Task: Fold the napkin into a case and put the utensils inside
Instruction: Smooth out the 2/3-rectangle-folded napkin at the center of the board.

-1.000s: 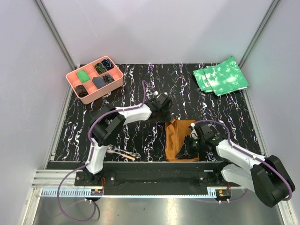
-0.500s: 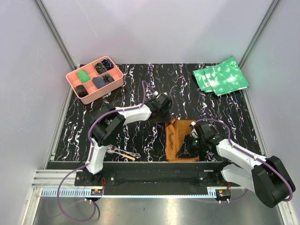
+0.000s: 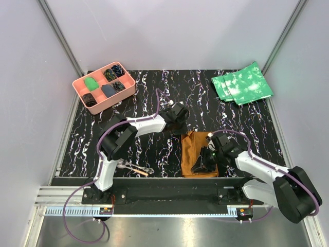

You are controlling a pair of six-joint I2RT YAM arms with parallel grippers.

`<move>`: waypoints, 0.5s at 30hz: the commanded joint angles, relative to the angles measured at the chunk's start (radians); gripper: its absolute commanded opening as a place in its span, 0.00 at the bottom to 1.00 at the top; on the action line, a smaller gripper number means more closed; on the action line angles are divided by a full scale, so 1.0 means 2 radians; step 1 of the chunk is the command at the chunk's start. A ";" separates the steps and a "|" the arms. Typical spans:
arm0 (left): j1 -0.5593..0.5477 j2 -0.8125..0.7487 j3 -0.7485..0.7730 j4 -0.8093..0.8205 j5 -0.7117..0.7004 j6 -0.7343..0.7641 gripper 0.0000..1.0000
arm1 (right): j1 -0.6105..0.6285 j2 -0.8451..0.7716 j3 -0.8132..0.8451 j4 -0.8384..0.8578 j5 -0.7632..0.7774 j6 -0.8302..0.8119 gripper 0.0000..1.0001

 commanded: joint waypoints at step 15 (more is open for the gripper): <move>-0.001 -0.008 -0.010 -0.014 0.007 0.000 0.13 | 0.018 0.029 -0.028 0.103 -0.033 0.048 0.23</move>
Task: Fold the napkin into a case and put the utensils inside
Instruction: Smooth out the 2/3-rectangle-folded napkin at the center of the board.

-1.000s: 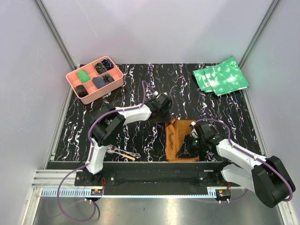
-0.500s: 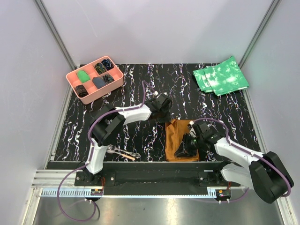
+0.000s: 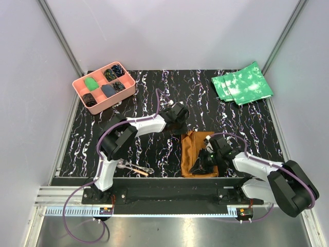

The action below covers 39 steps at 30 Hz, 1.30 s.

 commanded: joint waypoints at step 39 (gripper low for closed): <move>0.006 0.015 0.006 -0.027 0.014 0.015 0.15 | 0.005 0.024 0.044 -0.108 0.100 -0.045 0.01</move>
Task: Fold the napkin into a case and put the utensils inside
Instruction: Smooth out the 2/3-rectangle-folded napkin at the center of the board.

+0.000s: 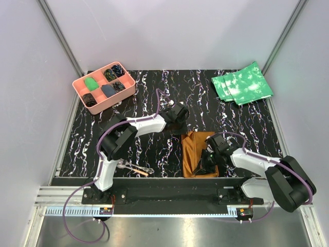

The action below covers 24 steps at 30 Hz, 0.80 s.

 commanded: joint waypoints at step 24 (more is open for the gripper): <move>0.079 0.053 0.028 -0.037 0.020 0.029 0.09 | 0.002 0.088 0.095 -0.039 0.119 -0.079 0.03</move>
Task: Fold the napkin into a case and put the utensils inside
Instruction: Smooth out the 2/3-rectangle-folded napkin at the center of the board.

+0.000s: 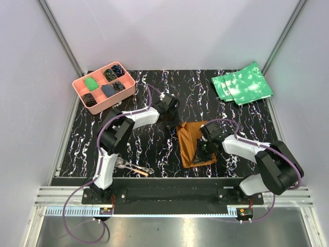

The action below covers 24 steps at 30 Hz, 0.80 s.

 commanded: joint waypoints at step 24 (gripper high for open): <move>-0.002 0.017 -0.026 -0.013 0.002 0.015 0.07 | -0.033 0.065 0.171 -0.015 -0.036 -0.104 0.48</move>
